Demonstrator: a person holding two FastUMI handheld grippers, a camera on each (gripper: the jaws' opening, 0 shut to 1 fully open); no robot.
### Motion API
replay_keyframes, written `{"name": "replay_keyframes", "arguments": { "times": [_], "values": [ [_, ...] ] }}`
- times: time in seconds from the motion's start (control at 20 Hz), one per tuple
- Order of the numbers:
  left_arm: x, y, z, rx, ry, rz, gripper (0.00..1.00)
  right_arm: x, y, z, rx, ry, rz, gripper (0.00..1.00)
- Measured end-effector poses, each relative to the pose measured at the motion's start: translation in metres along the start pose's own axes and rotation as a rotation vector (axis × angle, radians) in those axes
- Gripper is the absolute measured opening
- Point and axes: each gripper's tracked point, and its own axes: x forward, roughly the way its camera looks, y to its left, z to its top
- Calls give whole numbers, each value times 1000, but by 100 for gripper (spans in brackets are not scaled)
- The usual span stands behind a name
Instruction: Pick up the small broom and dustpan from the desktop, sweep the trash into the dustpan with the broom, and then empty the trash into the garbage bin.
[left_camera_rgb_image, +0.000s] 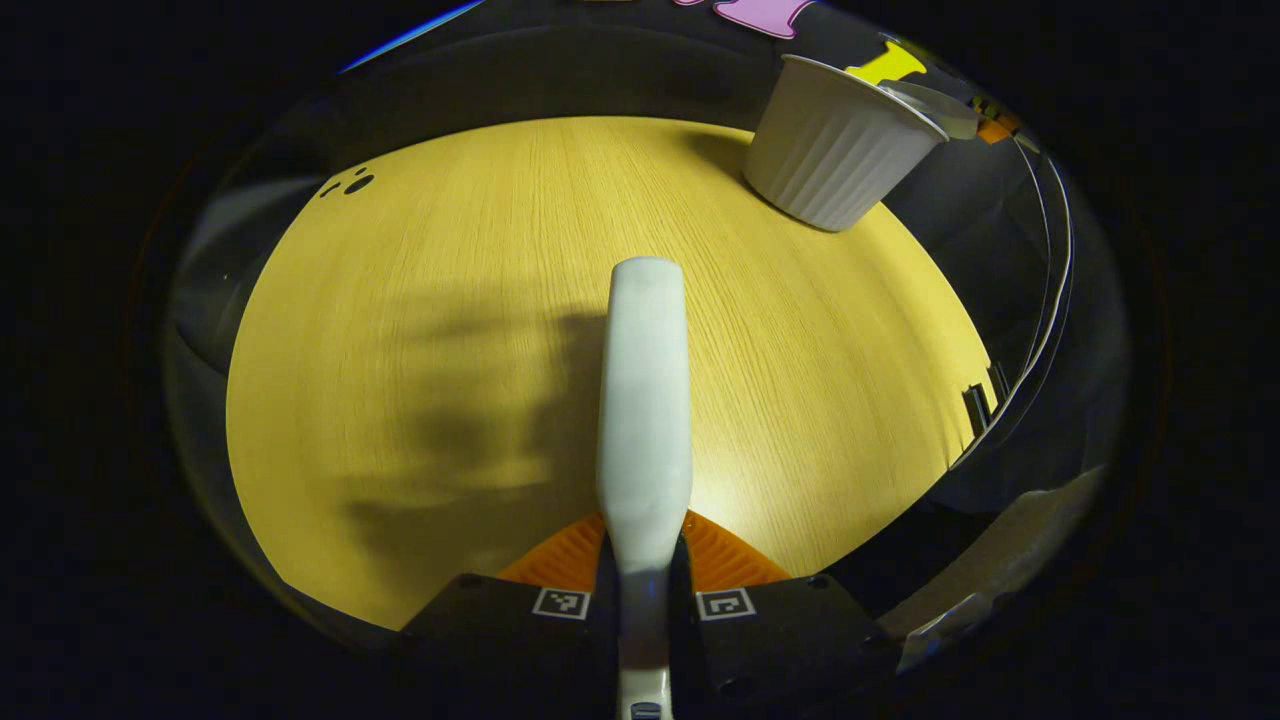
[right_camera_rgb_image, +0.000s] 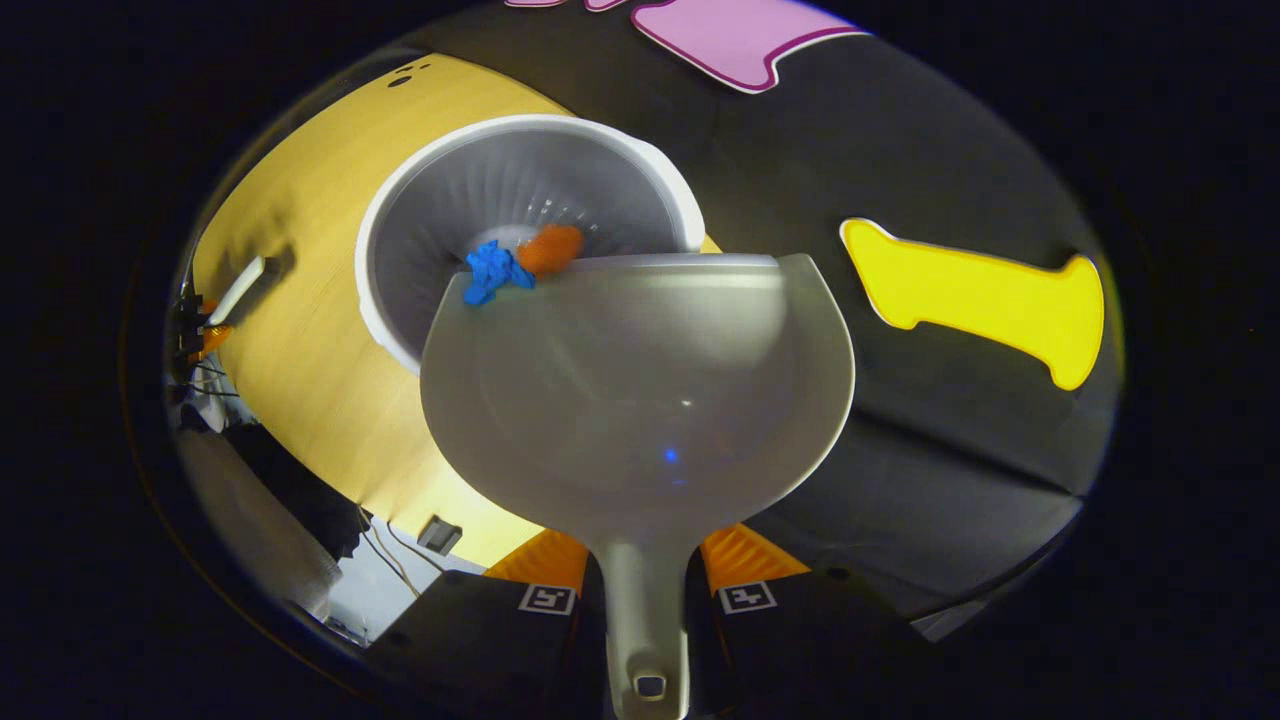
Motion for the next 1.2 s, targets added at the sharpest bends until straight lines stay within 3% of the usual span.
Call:
{"name": "replay_keyframes", "arguments": {
  "times": [0.35,0.55,0.7,0.8,0.85,0.95,1.0,1.1,1.2],
  "values": [
    [0,2,-2,-12,-2,8,24,1,-1,6,-35,7,-14,37],
    [-3,8,3,-18,-9,21,24,-9,-2,4,34,-76,16,37],
    [-5,16,7,-20,-12,37,22,-30,6,0,121,-201,68,37],
    [-5,21,8,-18,-8,53,24,-48,17,-5,173,-294,111,37],
    [-5,24,9,-18,-9,60,24,-57,23,-9,188,-334,127,41],
    [-6,28,11,-13,-9,77,24,-72,42,-21,198,-391,147,32],
    [-6,31,11,-7,-6,86,24,-78,53,-27,196,-413,158,37],
    [-6,37,14,7,-4,110,24,-85,82,-37,193,-445,188,41],
    [-6,42,16,16,-2,127,24,-88,122,-50,179,-464,227,37]
  ]
}}
